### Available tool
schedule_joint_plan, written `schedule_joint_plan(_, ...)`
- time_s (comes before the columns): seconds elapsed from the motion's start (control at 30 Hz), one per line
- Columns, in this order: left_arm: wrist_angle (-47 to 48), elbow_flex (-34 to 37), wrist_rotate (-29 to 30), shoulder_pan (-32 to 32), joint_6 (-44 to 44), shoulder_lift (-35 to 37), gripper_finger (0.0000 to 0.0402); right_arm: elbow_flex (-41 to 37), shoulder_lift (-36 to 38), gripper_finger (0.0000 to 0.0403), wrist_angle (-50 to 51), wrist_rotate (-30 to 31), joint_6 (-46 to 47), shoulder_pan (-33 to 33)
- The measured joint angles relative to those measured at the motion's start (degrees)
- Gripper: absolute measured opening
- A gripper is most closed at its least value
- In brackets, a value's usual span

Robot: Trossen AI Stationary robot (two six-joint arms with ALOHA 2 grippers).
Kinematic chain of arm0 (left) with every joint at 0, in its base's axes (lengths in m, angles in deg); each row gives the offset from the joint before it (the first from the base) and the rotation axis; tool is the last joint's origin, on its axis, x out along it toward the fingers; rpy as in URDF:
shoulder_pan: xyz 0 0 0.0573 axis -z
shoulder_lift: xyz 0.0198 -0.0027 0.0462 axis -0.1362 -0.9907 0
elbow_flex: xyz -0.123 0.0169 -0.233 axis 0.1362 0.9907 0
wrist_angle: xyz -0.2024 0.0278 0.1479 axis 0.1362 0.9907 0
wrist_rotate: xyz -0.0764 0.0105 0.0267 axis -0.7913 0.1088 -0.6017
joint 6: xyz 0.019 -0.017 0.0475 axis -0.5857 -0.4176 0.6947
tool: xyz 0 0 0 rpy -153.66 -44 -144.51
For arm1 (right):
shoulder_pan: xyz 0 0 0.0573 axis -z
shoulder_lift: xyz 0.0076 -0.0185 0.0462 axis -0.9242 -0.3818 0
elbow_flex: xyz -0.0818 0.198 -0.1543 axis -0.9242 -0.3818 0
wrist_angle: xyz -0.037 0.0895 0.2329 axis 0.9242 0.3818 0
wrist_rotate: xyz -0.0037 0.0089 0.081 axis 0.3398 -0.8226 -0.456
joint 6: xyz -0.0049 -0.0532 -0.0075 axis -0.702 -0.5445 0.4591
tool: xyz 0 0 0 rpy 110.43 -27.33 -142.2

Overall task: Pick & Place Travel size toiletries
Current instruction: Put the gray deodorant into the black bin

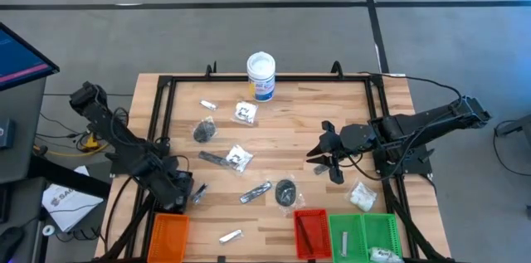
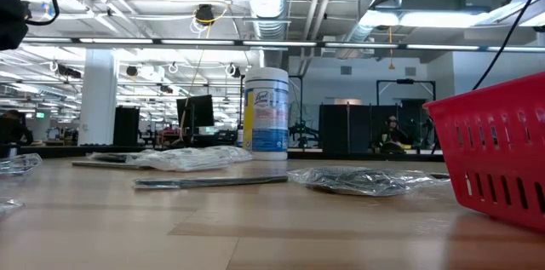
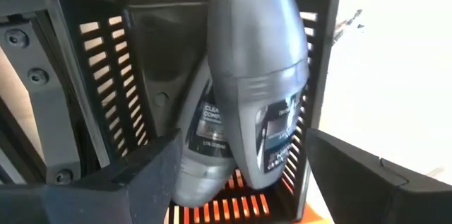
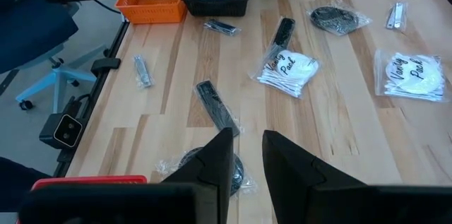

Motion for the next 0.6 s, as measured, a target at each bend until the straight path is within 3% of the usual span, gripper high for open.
schedule_joint_plan(0.17,0.1,0.0,0.0,0.0,-0.2,1.5,0.0291,0.0,0.0,0.0071,0.0,0.0,0.0,0.0)
schedule_joint_plan(0.3,0.1,-0.9,1.5,0.0,0.1,1.6,0.0259,0.0,0.0,0.0071,0.0,0.0,0.0,0.0)
schedule_joint_plan(0.43,0.0,-1.5,3.1,-0.5,0.9,1.5,0.018,0.0,0.0,0.0071,0.0,0.0,0.0,0.0)
schedule_joint_plan(0.6,0.0,-1.5,3.6,-0.6,2.3,1.5,0.0034,0.0,0.0,0.0071,0.0,0.0,0.0,0.0)
